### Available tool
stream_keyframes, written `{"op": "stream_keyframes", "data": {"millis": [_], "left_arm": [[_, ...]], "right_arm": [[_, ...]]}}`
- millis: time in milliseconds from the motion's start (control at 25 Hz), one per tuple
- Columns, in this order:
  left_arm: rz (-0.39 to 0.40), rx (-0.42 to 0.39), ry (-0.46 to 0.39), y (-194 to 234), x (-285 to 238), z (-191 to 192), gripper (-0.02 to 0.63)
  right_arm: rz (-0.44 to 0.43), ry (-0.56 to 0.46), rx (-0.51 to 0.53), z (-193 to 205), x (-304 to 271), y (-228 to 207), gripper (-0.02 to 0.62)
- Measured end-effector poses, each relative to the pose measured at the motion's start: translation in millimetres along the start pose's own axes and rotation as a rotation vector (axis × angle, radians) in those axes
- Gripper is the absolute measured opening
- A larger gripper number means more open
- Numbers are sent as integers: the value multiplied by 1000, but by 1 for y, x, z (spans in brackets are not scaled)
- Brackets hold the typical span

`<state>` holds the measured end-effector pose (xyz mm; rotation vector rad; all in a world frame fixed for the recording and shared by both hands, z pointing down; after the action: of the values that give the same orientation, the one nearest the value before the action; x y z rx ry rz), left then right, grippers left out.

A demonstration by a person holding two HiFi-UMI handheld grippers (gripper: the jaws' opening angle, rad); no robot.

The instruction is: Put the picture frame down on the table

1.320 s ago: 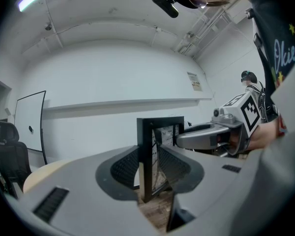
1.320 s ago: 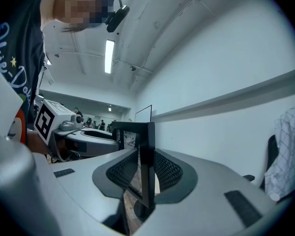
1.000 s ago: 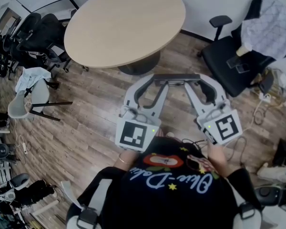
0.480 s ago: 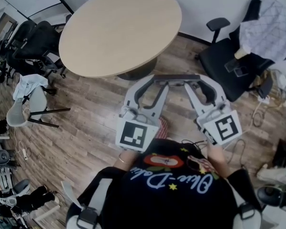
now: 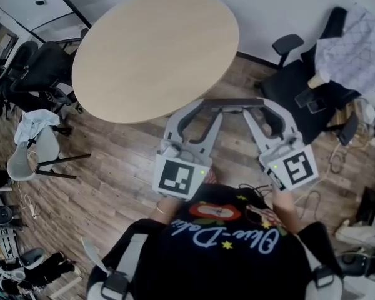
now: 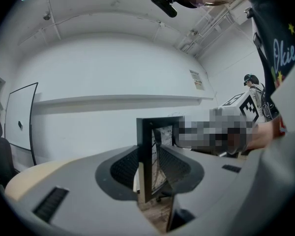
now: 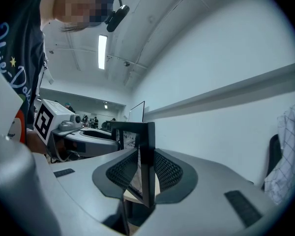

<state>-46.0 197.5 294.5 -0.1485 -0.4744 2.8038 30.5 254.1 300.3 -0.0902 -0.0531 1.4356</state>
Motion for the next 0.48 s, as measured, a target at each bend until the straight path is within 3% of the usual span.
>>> {"op": "stream_keyframes", "data": {"millis": [480], "left_arm": [[0, 2, -28, 71, -42, 13, 129]], "right_arm": [[0, 9, 41, -13, -77, -29, 84]]}}
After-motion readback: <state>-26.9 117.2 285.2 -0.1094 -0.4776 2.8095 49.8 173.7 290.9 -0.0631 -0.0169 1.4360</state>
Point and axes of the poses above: the fingertips, and each gripper's own axes: x backward along the fingers, y to its left, z out of its underside, the point moved 2 cm from there along x, backward along the fingers, and after that the axes turned 10 degrees about -x, right-handed, at the moved point
